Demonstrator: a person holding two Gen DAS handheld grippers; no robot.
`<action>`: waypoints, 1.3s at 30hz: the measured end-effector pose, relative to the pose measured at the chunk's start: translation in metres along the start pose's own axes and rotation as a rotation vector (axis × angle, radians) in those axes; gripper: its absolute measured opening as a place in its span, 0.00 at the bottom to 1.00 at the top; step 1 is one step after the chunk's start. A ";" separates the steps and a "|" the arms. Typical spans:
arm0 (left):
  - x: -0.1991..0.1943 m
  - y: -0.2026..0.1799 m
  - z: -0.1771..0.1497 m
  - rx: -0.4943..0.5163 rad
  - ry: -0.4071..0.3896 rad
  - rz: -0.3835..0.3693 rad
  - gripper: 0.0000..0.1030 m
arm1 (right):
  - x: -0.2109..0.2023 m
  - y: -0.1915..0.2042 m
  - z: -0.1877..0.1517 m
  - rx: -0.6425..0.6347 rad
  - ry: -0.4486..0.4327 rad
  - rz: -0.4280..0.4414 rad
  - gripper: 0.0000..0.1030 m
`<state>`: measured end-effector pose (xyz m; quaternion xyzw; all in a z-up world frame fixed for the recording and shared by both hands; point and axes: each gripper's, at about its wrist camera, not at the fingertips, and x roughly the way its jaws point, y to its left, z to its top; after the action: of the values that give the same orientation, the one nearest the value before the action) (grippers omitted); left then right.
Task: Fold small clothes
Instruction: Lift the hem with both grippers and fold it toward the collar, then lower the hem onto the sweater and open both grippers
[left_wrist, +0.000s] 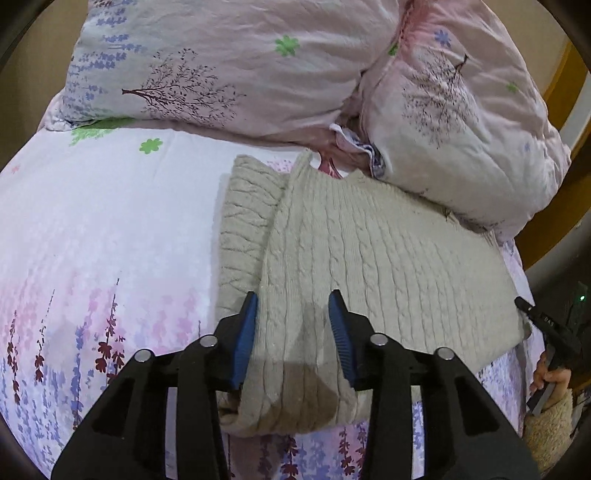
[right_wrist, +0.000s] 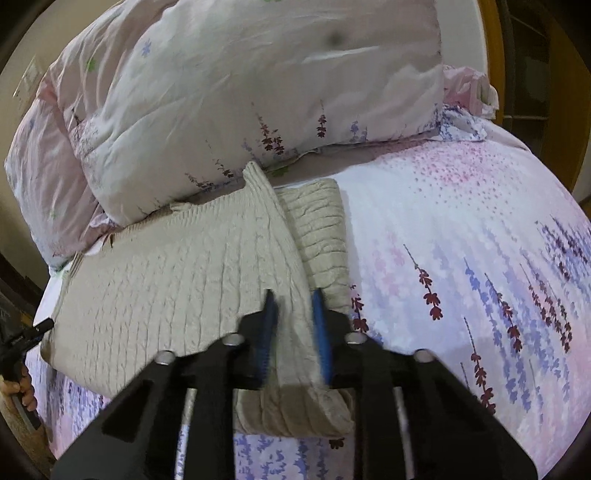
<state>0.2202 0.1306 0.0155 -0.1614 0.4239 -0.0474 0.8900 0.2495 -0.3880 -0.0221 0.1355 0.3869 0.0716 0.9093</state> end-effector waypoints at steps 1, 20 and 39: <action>0.001 -0.001 0.000 0.004 0.004 0.002 0.34 | 0.000 0.000 0.000 -0.003 0.003 0.002 0.10; -0.017 0.018 -0.014 -0.005 0.034 -0.105 0.07 | -0.024 0.000 -0.016 0.001 -0.001 -0.082 0.07; -0.040 -0.027 -0.005 0.147 -0.119 -0.044 0.53 | -0.017 0.068 -0.012 -0.210 -0.001 -0.079 0.34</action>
<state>0.1926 0.1131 0.0512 -0.1074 0.3621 -0.0885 0.9217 0.2276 -0.3248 0.0022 0.0242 0.3819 0.0756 0.9208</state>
